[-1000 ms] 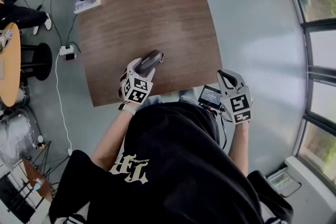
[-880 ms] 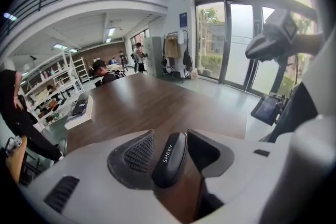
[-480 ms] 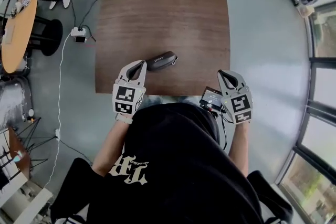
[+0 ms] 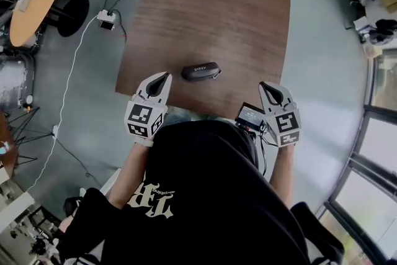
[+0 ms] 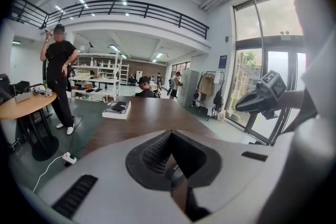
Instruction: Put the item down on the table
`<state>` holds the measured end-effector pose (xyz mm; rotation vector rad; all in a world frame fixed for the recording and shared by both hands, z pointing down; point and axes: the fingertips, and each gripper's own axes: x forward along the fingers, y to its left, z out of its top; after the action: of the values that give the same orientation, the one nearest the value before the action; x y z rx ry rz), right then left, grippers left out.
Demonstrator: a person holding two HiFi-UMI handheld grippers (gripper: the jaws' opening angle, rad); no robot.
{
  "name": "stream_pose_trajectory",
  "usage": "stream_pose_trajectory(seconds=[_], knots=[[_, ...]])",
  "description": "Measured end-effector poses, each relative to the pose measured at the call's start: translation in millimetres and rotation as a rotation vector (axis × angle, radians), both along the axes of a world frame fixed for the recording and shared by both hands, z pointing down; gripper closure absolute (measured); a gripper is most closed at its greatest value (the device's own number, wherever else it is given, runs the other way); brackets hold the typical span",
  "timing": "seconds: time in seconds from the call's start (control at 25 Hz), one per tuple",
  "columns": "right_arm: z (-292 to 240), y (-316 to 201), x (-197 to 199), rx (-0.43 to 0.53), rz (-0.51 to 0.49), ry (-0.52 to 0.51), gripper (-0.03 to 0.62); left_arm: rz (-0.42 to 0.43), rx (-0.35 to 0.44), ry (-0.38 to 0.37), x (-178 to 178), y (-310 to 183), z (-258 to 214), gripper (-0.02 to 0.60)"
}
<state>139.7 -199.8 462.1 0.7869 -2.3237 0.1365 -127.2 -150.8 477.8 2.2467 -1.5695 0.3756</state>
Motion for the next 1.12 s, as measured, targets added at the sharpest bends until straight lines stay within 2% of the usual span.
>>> stream_pose_trajectory(seconds=[0.48,1.12], knots=[[-2,-15,-32,0.016,-0.12,0.0,0.606,-0.078,0.004,0.045,-15,26,3,0.575],[3,-21,-48,0.013,-0.168,0.003,0.606,-0.078,-0.01,0.073,-14,32,8,0.575]])
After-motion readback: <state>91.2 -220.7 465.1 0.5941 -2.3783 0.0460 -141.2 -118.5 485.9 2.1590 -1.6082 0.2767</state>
